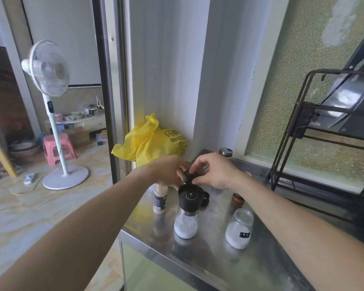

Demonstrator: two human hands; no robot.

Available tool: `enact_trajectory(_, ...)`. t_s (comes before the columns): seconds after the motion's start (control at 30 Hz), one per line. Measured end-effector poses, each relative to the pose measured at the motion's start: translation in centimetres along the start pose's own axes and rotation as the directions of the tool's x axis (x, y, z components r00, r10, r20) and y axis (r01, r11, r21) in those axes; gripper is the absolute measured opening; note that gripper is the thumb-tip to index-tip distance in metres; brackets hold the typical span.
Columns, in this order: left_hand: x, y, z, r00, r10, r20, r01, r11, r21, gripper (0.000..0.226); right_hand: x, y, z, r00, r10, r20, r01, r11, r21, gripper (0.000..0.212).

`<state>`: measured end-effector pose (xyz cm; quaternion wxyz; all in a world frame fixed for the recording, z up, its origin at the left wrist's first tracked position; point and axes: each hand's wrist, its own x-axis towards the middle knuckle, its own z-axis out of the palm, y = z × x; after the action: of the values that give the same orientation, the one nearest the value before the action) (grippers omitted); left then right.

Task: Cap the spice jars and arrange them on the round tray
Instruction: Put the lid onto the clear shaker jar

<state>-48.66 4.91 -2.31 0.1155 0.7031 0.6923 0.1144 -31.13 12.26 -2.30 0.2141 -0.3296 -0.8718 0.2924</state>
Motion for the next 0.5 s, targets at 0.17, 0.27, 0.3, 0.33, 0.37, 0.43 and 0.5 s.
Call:
enact_trajectory(0.17,0.2,0.0,0.7,1.0,-0.015,-0.014,0.014,0.998,-0.055,0.036,-0.2,-0.1,-0.1,0.998,-0.026,0.05,0.028,0.999,-0.028,0.03)
enact_trajectory(0.27,0.3,0.2,0.4,0.996,-0.004,-0.084,0.0,0.999,-0.044,0.032,-0.4,-0.5,-0.7,0.999,-0.03,0.032,0.03,0.999,-0.021,0.027)
enact_trajectory(0.3,0.3,0.3,0.0,0.994,0.002,-0.11,-0.009,0.998,-0.065,0.033,-0.4,-0.7,-1.1,0.999,-0.031,0.02,0.031,0.999,-0.012,0.026)
enact_trajectory(0.33,0.2,0.5,-0.5,0.991,0.005,-0.135,-0.018,0.995,-0.096,0.036,-0.4,-1.0,-1.7,1.0,-0.031,0.004,0.031,1.0,-0.002,0.025)
enact_trajectory(0.37,0.1,0.9,-1.2,0.986,0.008,-0.167,-0.03,0.991,-0.13,0.039,-0.4,-1.3,-2.3,1.0,-0.024,-0.015,0.025,1.0,0.015,0.025)
enact_trajectory(0.43,-0.2,1.7,-2.8,0.969,0.035,-0.245,-0.082,0.979,-0.185,0.044,-0.4,-2.1,-4.1,0.998,-0.012,-0.055,0.014,0.999,0.05,0.024)
enact_trajectory(0.5,-0.5,2.9,-4.4,0.944,0.063,-0.325,-0.137,0.968,-0.21,0.049,-0.6,-3.3,-6.1,0.995,-0.033,-0.094,0.038,0.998,0.048,0.025)
